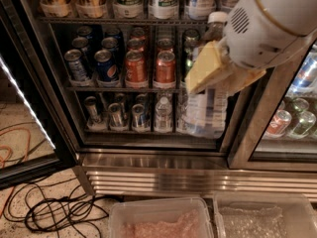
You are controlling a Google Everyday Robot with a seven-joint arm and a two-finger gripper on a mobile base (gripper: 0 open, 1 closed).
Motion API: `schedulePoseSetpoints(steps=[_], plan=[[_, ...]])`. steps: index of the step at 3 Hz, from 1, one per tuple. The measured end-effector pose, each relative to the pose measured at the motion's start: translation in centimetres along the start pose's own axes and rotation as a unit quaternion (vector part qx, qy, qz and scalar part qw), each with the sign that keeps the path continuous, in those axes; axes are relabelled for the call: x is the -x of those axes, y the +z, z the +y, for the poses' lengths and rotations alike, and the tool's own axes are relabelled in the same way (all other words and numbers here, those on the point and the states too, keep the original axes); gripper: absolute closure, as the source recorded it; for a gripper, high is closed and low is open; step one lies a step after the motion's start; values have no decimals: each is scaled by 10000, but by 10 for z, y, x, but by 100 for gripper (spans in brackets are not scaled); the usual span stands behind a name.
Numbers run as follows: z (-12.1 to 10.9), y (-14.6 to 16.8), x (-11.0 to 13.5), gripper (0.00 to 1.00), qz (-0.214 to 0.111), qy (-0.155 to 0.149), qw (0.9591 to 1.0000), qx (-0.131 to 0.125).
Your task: Pick blue plastic bottle from top shelf of fridge
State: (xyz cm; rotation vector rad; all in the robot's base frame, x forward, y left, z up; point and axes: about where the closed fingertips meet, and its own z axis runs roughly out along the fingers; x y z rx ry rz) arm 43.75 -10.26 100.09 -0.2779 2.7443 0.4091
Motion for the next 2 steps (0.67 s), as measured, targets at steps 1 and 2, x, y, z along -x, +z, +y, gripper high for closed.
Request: schedulePoseSetpoints(steps=[1, 2], plan=[[11, 1, -4, 100, 52, 13, 9998, 206], [11, 1, -4, 100, 52, 13, 9998, 206]])
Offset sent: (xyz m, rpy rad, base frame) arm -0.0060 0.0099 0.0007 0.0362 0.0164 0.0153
